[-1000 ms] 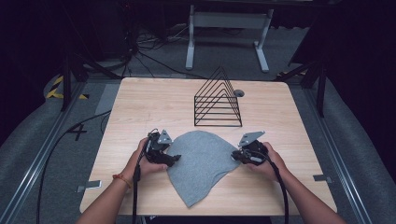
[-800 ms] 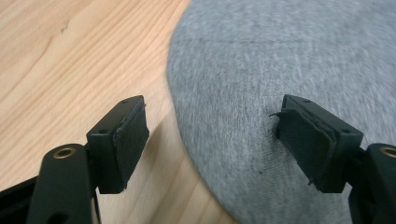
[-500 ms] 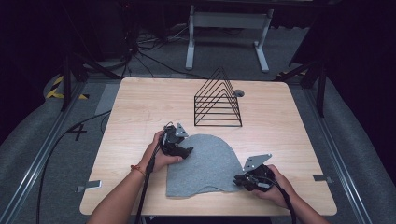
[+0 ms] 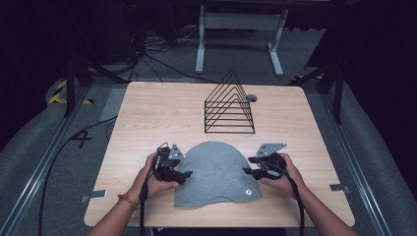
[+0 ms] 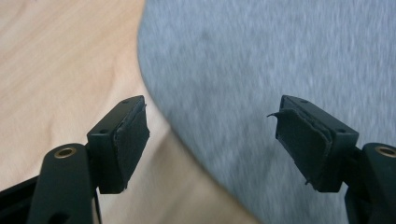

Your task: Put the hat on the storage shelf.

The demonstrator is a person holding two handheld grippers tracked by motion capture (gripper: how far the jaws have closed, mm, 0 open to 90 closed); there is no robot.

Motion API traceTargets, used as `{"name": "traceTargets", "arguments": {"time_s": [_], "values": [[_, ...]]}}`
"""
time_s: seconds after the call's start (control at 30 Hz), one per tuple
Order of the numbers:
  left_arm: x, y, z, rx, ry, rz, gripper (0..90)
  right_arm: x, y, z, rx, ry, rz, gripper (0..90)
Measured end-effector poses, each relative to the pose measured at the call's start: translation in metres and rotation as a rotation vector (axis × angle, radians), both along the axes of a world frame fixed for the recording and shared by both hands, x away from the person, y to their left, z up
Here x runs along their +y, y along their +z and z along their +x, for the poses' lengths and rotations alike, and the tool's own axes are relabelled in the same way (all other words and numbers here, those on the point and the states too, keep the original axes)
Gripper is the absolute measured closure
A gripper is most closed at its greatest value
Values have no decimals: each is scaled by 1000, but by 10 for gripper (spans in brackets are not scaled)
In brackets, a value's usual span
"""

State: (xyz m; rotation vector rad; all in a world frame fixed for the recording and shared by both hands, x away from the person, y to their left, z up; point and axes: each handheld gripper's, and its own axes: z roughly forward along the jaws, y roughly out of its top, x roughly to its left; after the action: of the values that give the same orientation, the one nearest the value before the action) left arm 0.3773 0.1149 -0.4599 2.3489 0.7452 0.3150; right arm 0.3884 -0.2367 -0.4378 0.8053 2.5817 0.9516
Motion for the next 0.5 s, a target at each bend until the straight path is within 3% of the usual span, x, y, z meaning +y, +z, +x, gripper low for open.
{"name": "traceTargets", "arguments": {"time_s": [0.07,0.2,0.23,0.37,0.5], "values": [[2,-5,-2,7,2,0,254,3,-5,14,10,-13,-1,495],[5,-9,4,21,19,-45,217,8,-14,29,23,-40,-27,473],[6,-9,7,32,20,-46,208,8,-15,30,30,-45,-8,474],[4,-11,14,26,32,-60,195,0,-15,30,53,-62,-3,468],[-5,-7,20,39,11,-31,206,-9,-13,21,48,-69,-27,465]]}}
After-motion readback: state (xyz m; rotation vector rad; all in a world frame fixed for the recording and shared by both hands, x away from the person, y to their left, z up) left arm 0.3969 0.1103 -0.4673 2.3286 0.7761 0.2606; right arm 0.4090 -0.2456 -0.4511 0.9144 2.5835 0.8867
